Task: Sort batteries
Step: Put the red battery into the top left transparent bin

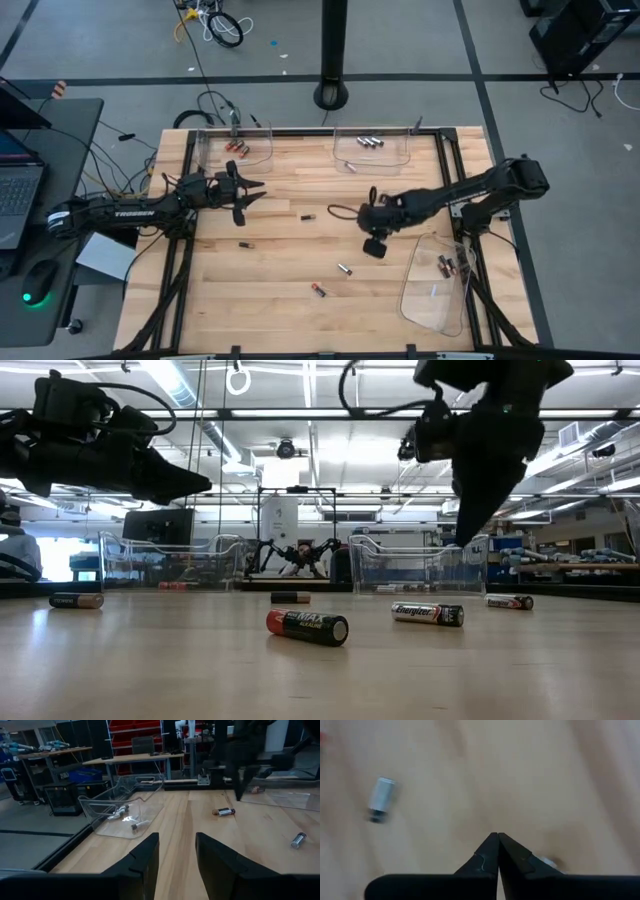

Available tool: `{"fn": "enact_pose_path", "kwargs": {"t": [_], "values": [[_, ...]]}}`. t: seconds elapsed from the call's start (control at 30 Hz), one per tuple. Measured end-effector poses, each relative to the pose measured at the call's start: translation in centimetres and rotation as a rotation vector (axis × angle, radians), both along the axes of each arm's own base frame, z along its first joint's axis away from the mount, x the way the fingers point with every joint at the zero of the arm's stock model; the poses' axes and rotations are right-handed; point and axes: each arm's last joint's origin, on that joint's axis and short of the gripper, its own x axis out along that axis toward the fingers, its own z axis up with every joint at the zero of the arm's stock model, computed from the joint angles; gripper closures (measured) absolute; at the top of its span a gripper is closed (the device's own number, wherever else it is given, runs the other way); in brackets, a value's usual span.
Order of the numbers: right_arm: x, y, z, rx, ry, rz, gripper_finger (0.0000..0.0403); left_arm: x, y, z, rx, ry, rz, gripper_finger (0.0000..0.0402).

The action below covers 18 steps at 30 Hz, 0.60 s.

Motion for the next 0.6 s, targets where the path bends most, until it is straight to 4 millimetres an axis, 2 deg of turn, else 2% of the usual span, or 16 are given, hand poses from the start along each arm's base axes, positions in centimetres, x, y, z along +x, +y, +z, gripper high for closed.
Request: {"fn": "enact_pose_path", "kwargs": {"t": [0.27,0.43,0.6], "values": [[1.7,3.3,-1.3,0.045,-0.122,0.1,0.0387,0.3,-0.8,-0.2,-0.01,0.02,-0.137,0.0266],[2.0,4.5,-0.9,0.035,-0.2,0.098,0.0379,0.7,-1.9,-0.4,-0.017,0.037,-0.231,0.0269],[1.9,5.6,-0.7,-0.025,-0.245,0.083,0.0387,1.6,-3.4,0.1,-0.037,0.051,-0.345,0.0304]]}}
